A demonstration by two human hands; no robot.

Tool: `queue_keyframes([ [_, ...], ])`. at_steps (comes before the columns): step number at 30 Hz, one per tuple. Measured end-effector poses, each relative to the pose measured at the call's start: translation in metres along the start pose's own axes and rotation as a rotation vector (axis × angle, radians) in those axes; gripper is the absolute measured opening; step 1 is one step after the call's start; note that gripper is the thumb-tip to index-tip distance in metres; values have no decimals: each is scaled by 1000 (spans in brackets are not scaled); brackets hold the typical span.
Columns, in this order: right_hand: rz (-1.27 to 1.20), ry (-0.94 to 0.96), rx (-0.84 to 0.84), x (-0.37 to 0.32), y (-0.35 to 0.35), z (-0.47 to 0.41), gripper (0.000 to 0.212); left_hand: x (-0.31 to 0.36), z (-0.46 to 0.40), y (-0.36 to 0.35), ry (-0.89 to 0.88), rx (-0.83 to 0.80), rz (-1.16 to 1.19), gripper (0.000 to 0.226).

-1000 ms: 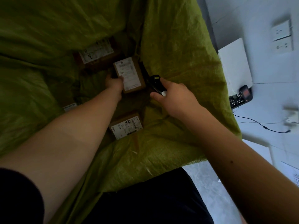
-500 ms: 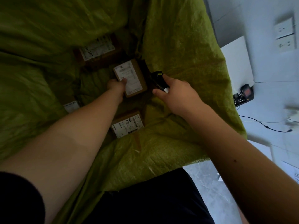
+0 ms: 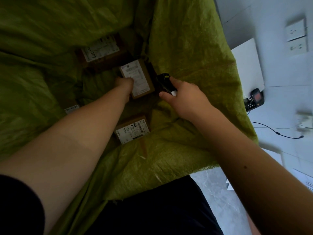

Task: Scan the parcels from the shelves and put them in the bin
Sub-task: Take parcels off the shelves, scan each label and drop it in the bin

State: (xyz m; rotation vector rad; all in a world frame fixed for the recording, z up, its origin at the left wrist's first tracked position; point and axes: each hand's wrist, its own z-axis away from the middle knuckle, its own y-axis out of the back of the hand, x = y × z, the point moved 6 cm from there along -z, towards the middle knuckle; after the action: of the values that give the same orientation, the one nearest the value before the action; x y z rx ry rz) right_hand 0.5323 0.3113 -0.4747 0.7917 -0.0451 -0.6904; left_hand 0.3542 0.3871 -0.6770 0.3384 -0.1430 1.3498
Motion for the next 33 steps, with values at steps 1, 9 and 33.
queue_keyframes([
  [1,-1,1,-2,0,0,0,78,-1,1,0,1,-10,-5,39],
  [9,42,-2,-8,-3,2,3,78,-4,10,18,-230,17,-243,55],
  [33,210,271,-3,-43,36,53,77,-10,209,91,-609,424,-1082,82],
])
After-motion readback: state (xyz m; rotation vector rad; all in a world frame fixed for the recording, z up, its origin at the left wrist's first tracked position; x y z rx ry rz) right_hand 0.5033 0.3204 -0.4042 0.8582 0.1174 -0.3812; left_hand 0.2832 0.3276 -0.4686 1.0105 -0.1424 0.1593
